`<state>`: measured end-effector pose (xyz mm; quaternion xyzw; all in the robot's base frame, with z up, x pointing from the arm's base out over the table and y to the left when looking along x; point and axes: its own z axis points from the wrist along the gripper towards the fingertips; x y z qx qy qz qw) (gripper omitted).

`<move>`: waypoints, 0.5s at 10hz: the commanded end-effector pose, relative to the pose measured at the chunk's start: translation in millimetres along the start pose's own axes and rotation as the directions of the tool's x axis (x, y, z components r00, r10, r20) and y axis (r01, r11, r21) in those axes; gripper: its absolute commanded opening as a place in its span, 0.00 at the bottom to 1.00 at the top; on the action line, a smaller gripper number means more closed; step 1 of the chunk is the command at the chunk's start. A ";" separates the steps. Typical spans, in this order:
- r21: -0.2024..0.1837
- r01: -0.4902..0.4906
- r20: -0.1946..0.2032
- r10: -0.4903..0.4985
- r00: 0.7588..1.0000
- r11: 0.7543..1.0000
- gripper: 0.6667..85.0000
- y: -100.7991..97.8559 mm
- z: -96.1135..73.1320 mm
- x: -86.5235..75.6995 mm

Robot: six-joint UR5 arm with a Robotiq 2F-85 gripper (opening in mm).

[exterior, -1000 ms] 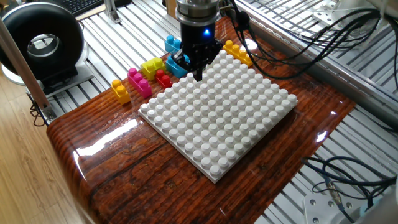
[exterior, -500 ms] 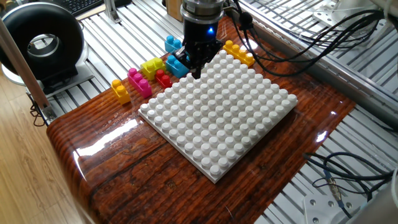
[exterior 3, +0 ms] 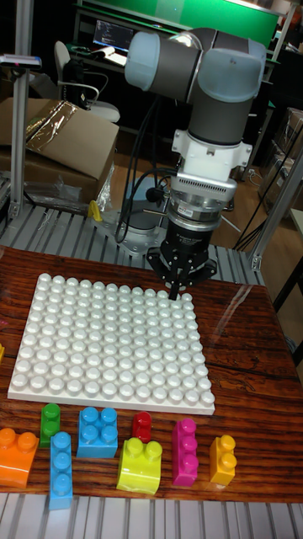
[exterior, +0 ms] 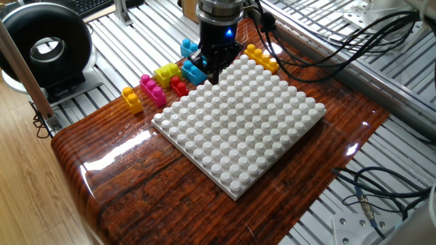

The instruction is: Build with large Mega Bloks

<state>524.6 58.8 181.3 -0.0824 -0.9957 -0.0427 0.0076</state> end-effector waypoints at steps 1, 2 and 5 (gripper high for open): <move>-0.002 -0.065 0.016 0.065 0.998 0.998 0.00 0.2 -1.5 -4.4; 0.010 -0.076 0.028 0.076 0.997 0.997 0.00 -3.3 -1.5 -7.5; -0.008 0.024 0.039 -0.024 0.999 1.000 0.00 2.1 -1.6 -10.4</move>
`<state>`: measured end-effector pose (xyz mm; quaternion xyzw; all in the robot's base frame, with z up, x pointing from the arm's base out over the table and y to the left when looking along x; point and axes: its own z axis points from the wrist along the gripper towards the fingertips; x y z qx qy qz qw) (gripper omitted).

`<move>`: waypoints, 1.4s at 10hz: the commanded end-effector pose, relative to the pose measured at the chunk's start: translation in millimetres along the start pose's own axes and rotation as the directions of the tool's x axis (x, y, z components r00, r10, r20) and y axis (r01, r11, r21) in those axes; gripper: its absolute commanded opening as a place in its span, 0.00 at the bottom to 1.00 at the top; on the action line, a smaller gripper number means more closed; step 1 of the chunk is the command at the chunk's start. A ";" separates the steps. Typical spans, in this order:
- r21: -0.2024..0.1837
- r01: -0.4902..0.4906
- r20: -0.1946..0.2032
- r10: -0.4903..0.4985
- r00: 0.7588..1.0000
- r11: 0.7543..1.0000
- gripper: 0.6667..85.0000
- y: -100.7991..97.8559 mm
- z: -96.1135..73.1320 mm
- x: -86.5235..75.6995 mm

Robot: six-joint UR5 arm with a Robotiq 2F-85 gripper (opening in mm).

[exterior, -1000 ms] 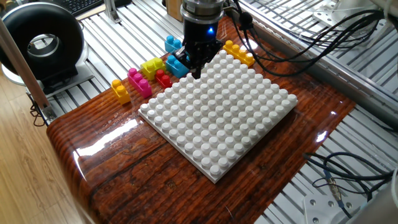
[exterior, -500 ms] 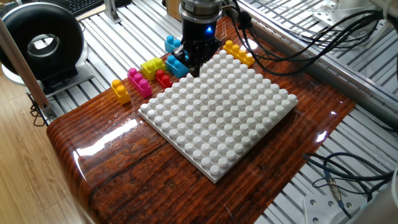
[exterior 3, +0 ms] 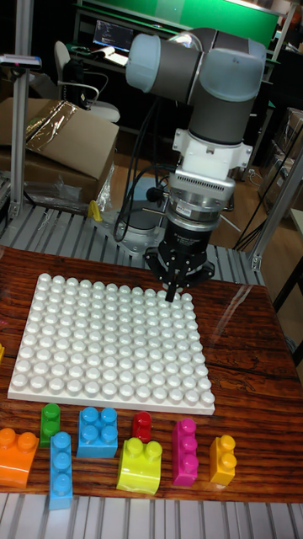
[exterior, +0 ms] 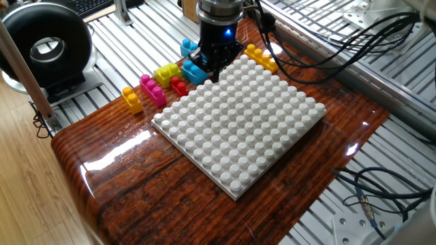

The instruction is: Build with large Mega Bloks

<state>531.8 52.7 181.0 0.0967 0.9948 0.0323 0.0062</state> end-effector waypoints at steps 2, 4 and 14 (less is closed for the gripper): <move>-0.080 0.158 -0.008 -0.159 0.987 0.984 0.00 -20.9 -11.4 -13.4; -0.108 0.220 -0.011 -0.222 0.975 0.970 0.00 -49.3 -19.5 -27.3; -0.055 0.103 -0.026 -0.105 0.994 0.993 0.00 -110.2 -13.0 -50.1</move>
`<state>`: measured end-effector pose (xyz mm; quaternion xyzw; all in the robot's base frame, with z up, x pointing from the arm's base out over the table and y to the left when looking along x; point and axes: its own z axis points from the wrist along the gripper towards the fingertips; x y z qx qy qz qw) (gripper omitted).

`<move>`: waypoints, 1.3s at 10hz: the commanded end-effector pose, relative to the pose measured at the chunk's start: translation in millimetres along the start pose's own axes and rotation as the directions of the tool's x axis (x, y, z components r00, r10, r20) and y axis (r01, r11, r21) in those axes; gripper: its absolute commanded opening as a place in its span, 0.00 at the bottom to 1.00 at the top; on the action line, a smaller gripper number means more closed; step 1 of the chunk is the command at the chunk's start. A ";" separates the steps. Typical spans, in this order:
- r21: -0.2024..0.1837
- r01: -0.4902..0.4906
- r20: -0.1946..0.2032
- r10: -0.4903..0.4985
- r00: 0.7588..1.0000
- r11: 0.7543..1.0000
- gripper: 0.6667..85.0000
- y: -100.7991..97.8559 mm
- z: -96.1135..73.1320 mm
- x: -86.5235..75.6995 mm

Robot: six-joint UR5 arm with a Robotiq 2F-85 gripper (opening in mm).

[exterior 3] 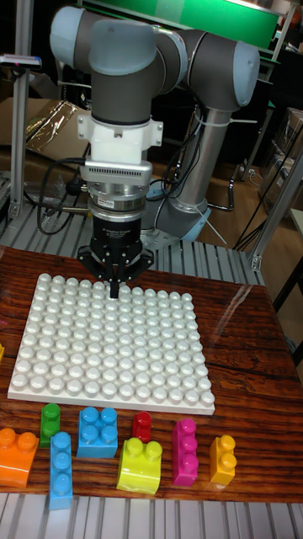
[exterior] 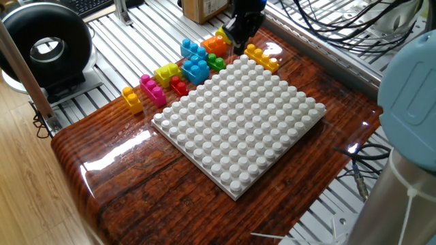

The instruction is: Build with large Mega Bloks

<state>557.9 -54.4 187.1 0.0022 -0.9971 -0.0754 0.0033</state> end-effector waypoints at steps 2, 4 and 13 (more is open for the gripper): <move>0.065 -0.212 0.018 0.212 0.977 0.975 0.00 -20.8 -2.1 -1.5; 0.095 -0.266 0.046 0.263 0.964 0.959 0.00 -30.4 -3.0 -5.5; 0.073 -0.002 0.026 0.000 1.000 0.997 0.00 -135.7 -14.9 -36.5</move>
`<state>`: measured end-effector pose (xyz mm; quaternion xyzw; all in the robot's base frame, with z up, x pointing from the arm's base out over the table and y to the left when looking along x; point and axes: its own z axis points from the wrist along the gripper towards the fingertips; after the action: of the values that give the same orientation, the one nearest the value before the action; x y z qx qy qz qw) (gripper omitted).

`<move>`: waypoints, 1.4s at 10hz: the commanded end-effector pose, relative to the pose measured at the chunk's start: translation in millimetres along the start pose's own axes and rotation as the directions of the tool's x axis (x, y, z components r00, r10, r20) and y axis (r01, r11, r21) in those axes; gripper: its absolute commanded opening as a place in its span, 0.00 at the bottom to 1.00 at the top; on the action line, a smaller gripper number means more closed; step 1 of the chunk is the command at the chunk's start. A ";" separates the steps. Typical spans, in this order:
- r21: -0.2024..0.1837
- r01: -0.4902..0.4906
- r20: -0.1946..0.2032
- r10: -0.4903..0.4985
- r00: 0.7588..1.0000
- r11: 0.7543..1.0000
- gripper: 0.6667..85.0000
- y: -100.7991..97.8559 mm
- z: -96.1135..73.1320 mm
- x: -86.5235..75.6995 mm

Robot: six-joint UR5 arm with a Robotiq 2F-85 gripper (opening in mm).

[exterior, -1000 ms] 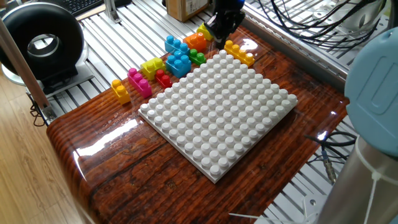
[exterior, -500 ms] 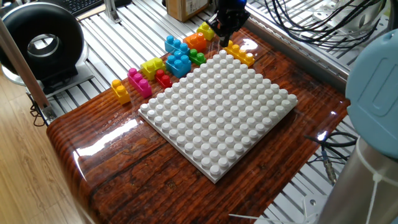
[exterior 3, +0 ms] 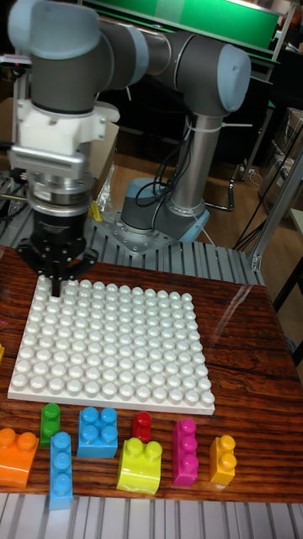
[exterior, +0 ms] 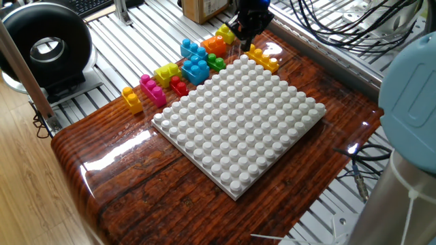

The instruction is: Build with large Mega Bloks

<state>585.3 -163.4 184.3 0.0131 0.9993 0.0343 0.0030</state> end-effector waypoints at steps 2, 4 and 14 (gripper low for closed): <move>0.016 0.036 0.016 -0.036 0.999 0.999 0.00 -50.6 3.0 -15.9; 0.008 0.024 0.013 -0.024 1.000 1.000 0.00 -48.7 5.7 -15.6; 0.049 -0.029 -0.087 0.033 0.996 0.998 0.00 -57.4 6.0 11.1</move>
<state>575.5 -215.8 173.1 0.0278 0.9988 0.0172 -0.0369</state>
